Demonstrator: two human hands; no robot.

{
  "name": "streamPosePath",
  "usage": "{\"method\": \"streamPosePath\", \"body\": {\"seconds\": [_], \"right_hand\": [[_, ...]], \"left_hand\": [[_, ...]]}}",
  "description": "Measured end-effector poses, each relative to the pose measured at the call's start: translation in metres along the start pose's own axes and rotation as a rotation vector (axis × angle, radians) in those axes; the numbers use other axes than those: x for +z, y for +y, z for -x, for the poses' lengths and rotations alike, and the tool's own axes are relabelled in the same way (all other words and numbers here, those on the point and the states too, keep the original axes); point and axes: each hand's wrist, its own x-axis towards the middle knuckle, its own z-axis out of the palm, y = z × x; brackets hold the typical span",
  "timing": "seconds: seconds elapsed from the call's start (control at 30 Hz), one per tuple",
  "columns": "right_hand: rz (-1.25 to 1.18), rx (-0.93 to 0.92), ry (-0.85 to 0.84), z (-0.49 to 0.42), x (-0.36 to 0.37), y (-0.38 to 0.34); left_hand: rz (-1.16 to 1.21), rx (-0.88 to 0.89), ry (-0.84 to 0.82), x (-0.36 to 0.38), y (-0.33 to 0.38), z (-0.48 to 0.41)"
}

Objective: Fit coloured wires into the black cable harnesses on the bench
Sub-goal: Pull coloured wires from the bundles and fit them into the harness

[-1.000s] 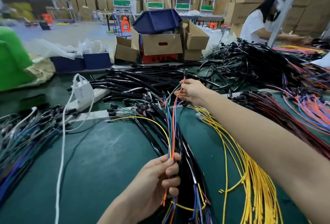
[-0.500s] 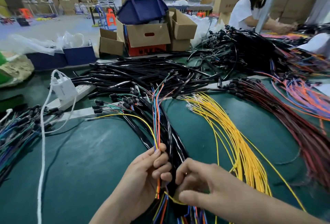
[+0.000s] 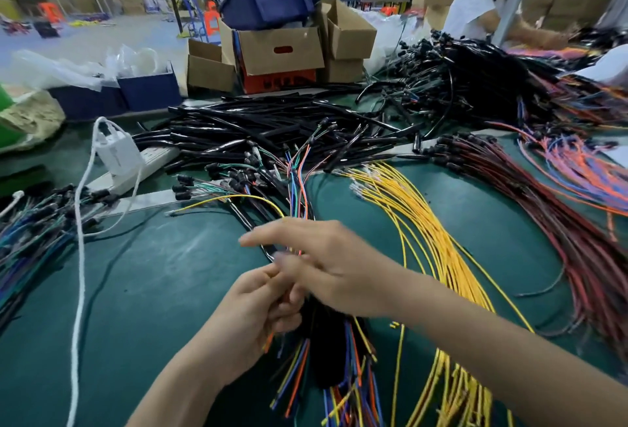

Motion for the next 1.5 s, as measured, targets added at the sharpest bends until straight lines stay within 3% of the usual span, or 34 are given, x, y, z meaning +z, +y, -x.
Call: {"method": "streamPosePath", "body": {"seconds": [0.1, 0.13, 0.3, 0.43, 0.53, 0.73, 0.97, 1.1, 1.3, 1.5], "right_hand": [[0.523, -0.033, -0.145, -0.020, 0.022, 0.019], [0.570, -0.015, -0.157, -0.020, 0.024, 0.024], [0.227, -0.054, 0.026, -0.008, 0.033, 0.037], [0.110, -0.014, 0.122, -0.007, 0.032, 0.049], [0.020, 0.056, 0.203, -0.007, 0.031, 0.056], [-0.213, 0.105, 0.262, -0.008, 0.027, 0.058], [-0.288, 0.095, 0.262, -0.007, 0.025, 0.055], [-0.255, 0.094, 0.241, -0.004, 0.025, 0.053], [0.006, 0.110, 0.402, -0.006, 0.028, 0.054], [0.078, 0.082, 0.399, -0.006, 0.029, 0.051]], "left_hand": [[-0.139, -0.089, -0.035, -0.017, 0.010, 0.005], [-0.220, -0.128, -0.053, -0.024, 0.016, 0.007], [-0.529, -0.066, 0.092, -0.057, 0.032, 0.009], [-0.309, 0.033, 0.349, -0.067, 0.029, 0.004], [-0.090, 0.075, 0.437, -0.058, 0.029, 0.000], [0.241, 0.064, 0.421, -0.045, 0.034, 0.000], [0.313, 0.093, 0.301, -0.049, 0.029, 0.003], [0.199, 0.162, 0.326, -0.049, 0.024, 0.000], [-0.138, 0.362, 0.466, -0.041, 0.023, -0.003], [-0.298, 0.360, 0.441, -0.044, 0.028, 0.003]]}}
